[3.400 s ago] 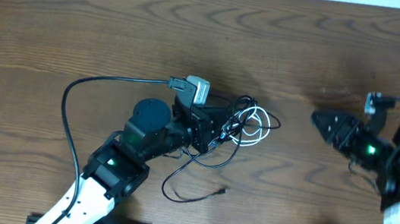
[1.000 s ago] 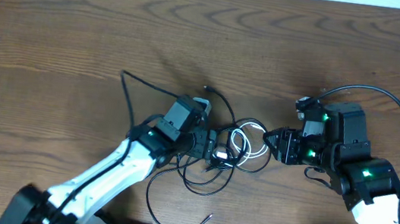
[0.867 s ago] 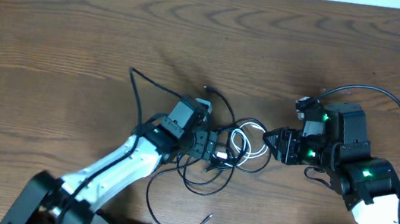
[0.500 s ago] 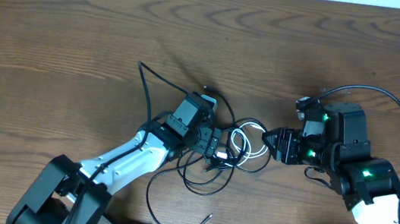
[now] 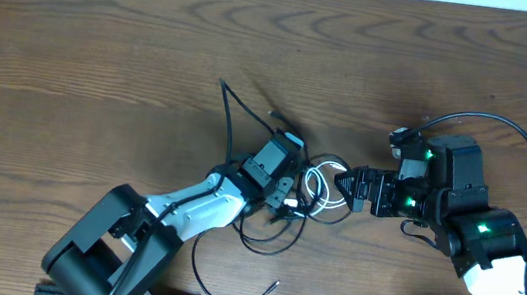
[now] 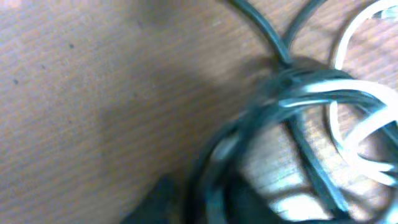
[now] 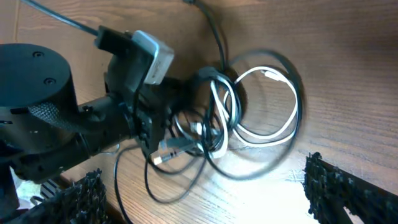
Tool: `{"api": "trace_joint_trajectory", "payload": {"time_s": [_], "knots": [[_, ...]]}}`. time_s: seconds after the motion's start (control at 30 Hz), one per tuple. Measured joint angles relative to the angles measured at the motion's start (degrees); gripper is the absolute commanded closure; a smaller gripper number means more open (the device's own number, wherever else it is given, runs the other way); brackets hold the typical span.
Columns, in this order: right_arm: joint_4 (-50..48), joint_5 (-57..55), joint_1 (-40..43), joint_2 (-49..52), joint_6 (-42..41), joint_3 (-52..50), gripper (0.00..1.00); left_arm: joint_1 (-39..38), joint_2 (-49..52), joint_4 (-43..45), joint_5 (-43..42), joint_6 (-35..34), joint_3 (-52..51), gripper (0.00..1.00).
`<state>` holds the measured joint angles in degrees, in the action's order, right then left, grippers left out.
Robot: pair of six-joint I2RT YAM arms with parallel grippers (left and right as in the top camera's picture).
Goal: Untangle cables
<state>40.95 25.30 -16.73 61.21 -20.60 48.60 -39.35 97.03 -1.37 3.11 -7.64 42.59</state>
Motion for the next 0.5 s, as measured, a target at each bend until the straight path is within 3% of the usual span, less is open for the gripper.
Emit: {"api": "trace_joint_trajectory", "payload": {"time_s": [0.13, 0.4, 0.5], "knots": [[0.0, 0.2, 0.0, 0.0, -0.1, 0.0, 0.17, -0.1, 0.1, 0.0, 1.8, 0.2, 0.1, 0.92], [0.0, -1.0, 0.0, 0.3, -0.2, 0.0, 0.2, -0.1, -4.4, -5.3, 2.9, 0.2, -0.8, 0.93], [-0.1, -1.2, 0.0, 2.1, -0.5, 0.0, 0.26, -0.1, -12.3, -8.7, 3.0, 0.1, -1.1, 0.93]]}}
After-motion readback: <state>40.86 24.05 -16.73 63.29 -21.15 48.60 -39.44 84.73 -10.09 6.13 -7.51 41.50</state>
